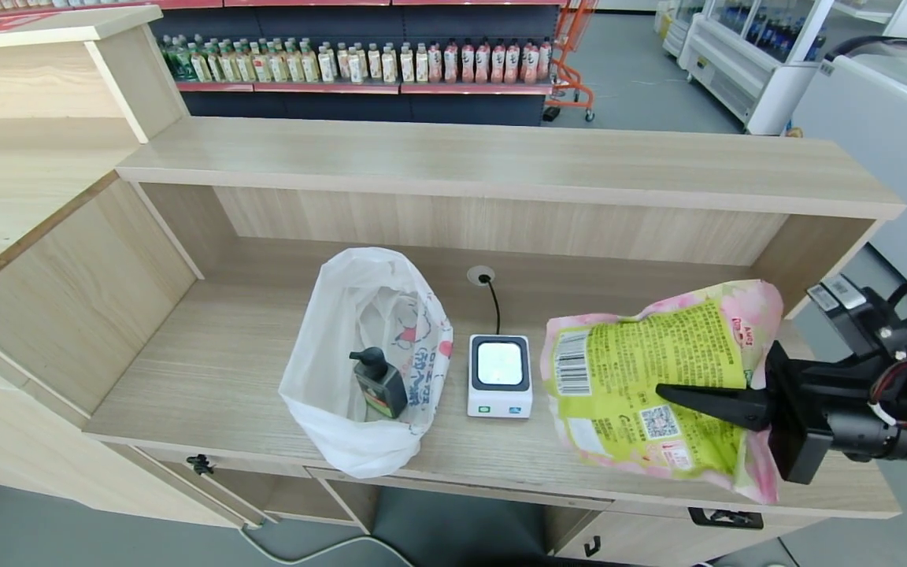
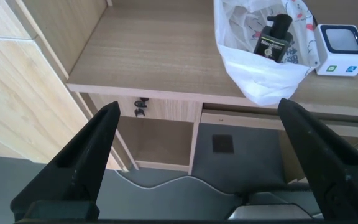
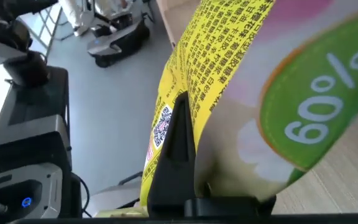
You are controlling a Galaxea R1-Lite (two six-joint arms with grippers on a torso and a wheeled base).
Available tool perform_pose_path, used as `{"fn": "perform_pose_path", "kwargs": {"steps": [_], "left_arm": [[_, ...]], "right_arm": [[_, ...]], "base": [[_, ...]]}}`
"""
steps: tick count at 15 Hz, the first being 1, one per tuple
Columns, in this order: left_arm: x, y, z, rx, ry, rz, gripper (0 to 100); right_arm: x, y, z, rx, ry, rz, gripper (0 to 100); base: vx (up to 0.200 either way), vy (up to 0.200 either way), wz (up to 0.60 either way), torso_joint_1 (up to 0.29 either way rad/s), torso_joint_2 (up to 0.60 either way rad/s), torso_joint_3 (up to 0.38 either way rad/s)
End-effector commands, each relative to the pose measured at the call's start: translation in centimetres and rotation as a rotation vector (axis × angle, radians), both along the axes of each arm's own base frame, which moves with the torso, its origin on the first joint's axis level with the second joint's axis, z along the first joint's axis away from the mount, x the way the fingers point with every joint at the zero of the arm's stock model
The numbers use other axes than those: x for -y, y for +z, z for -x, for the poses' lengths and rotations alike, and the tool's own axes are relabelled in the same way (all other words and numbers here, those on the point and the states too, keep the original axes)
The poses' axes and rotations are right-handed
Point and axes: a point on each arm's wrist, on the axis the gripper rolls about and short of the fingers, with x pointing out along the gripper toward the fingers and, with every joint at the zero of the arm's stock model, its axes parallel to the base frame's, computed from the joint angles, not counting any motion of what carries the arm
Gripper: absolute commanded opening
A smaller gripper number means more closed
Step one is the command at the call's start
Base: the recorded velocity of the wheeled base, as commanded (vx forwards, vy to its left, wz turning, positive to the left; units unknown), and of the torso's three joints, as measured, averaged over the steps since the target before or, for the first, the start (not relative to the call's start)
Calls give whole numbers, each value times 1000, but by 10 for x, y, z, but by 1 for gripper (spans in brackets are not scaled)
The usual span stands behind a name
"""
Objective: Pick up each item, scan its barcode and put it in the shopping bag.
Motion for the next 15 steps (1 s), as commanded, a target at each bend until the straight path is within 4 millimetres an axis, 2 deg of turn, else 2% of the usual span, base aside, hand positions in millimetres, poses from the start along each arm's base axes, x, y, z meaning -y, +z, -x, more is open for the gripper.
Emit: {"fn": "perform_pose_path", "kwargs": {"steps": [1, 3, 6, 7, 9, 15], "left_arm": [[0, 0, 0, 1, 0, 0, 100], [0, 0, 0, 1, 0, 0, 100], [0, 0, 0, 1, 0, 0, 100], [0, 0, 0, 1, 0, 0, 100], [0, 0, 0, 1, 0, 0, 100], [0, 0, 0, 1, 0, 0, 100]], "right_arm": [[-16, -5, 10, 37, 85, 21, 0], [-23, -11, 12, 101, 129, 49, 0], [-20, -20, 15, 150, 158, 71, 0], [-10, -33, 20, 256, 198, 101, 0], [3, -44, 25, 412, 281, 97, 0], [2, -48, 24, 602, 374, 76, 0]], "base": [[0, 0, 0, 0, 0, 0], [0, 0, 0, 0, 0, 0], [0, 0, 0, 0, 0, 0], [0, 0, 0, 0, 0, 0], [0, 0, 0, 0, 0, 0], [0, 0, 0, 0, 0, 0]]}}
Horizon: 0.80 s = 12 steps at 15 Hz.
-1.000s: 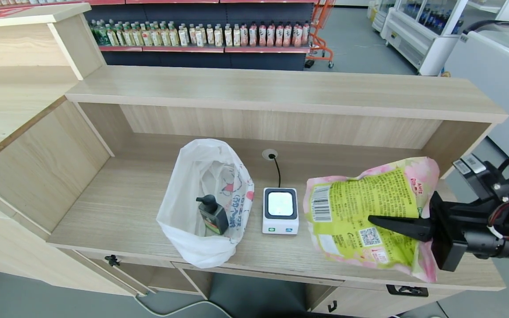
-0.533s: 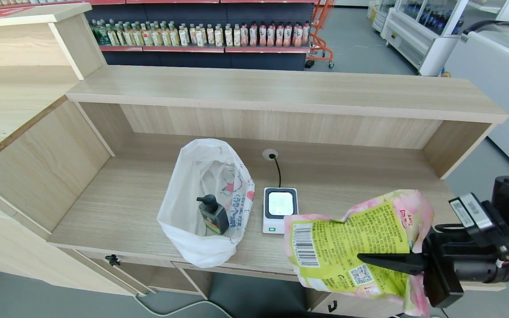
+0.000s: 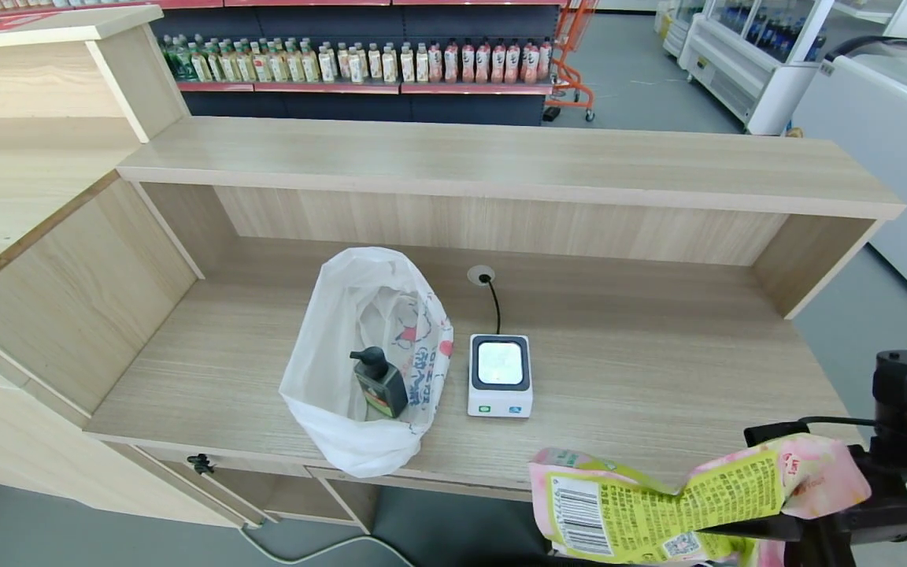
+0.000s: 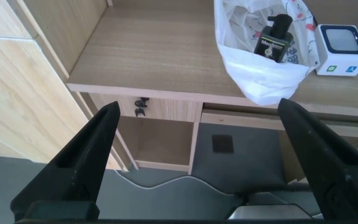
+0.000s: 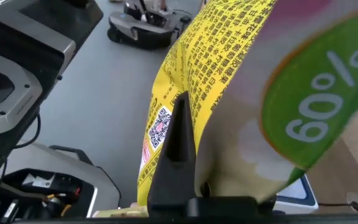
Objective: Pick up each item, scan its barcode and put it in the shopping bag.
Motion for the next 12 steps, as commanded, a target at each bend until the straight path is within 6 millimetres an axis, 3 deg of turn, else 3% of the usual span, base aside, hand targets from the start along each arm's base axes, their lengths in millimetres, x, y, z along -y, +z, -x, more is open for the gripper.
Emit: {"fn": "perform_pose_path", "kwargs": {"steps": [1, 12], "left_arm": [[0, 0, 0, 1, 0, 0, 100], [0, 0, 0, 1, 0, 0, 100]], "right_arm": [[-3, -1, 0, 20, 30, -6, 0], [-11, -11, 6, 46, 107, -10, 0]], "base": [[0, 0, 0, 0, 0, 0], [0, 0, 0, 0, 0, 0]]}}
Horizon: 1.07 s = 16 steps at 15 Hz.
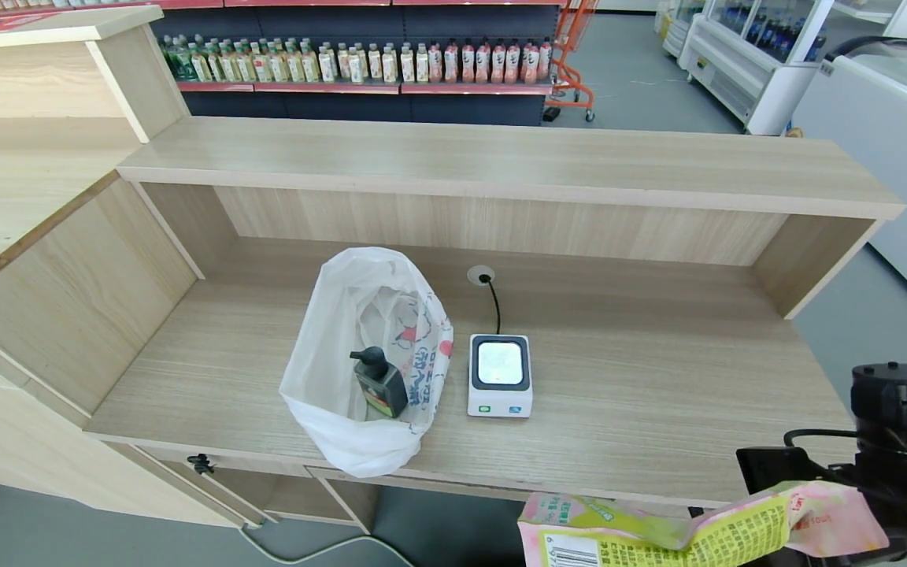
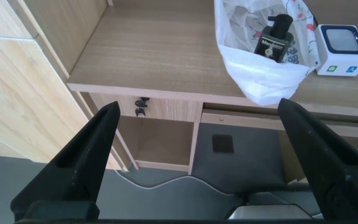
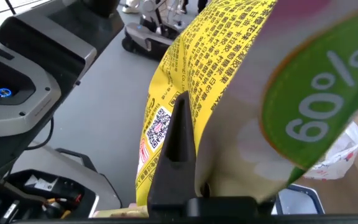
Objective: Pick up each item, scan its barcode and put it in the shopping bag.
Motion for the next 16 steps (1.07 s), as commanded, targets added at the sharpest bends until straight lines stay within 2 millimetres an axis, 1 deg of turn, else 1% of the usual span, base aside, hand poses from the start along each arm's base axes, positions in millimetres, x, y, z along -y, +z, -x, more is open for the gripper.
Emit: {"fn": "perform_pose_path", "kwargs": {"steps": [1, 5, 6, 9, 12, 16], "left_arm": [[0, 0, 0, 1, 0, 0, 100], [0, 0, 0, 1, 0, 0, 100], [0, 0, 0, 1, 0, 0, 100], [0, 0, 0, 1, 0, 0, 100], [0, 0, 0, 1, 0, 0, 100], [0, 0, 0, 1, 0, 0, 100]], "right_arm": [[-2, -4, 0, -15, 12, 6, 0], [-8, -11, -3, -27, 22, 26, 0], [-10, -14, -10, -24, -1, 44, 0], [-16, -16, -19, -6, -2, 55, 0], [-17, -19, -22, -5, -5, 63, 0], [-21, -18, -31, 21, -11, 66, 0]], "base": [[0, 0, 0, 0, 0, 0], [0, 0, 0, 0, 0, 0], [0, 0, 0, 0, 0, 0], [0, 0, 0, 0, 0, 0], [0, 0, 0, 0, 0, 0], [0, 0, 0, 0, 0, 0]]}}
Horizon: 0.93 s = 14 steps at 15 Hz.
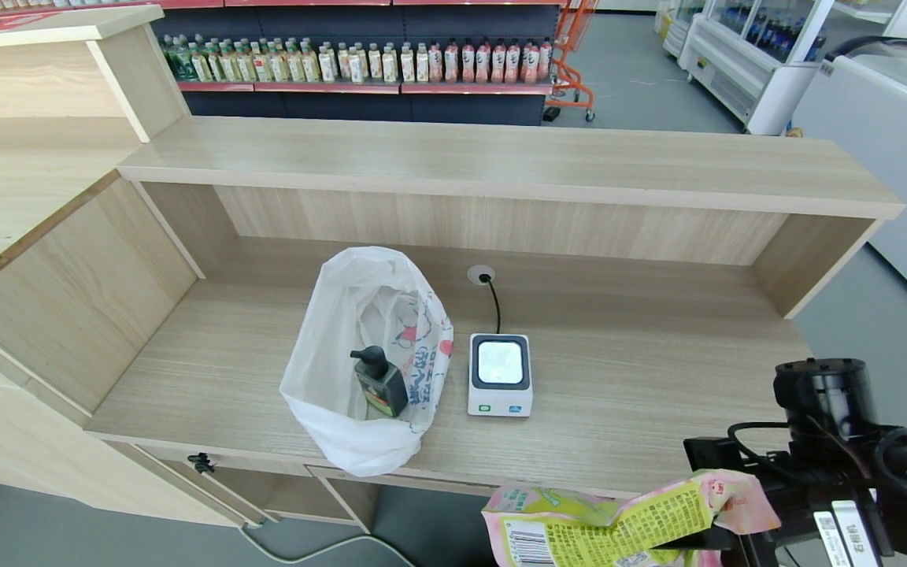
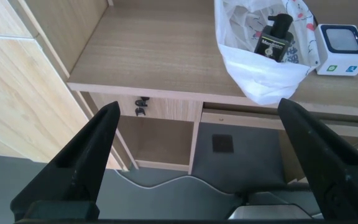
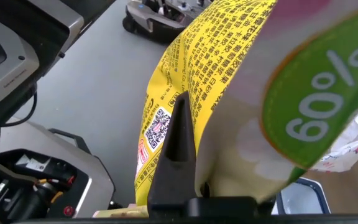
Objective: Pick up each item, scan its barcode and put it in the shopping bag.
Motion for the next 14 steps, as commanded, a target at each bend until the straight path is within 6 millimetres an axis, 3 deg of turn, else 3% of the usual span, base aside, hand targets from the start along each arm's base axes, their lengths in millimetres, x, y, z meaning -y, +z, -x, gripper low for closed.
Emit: {"fn": "perform_pose_path", "kwargs": {"steps": [1, 14], "left_arm": [[0, 0, 0, 1, 0, 0, 100], [0, 0, 0, 1, 0, 0, 100]], "right_arm": [[-6, -2, -4, 4, 11, 6, 0], [-7, 3, -5, 34, 13, 2, 0]], "base": [[0, 0, 0, 0, 0, 0], [0, 0, 0, 0, 0, 0]]}}
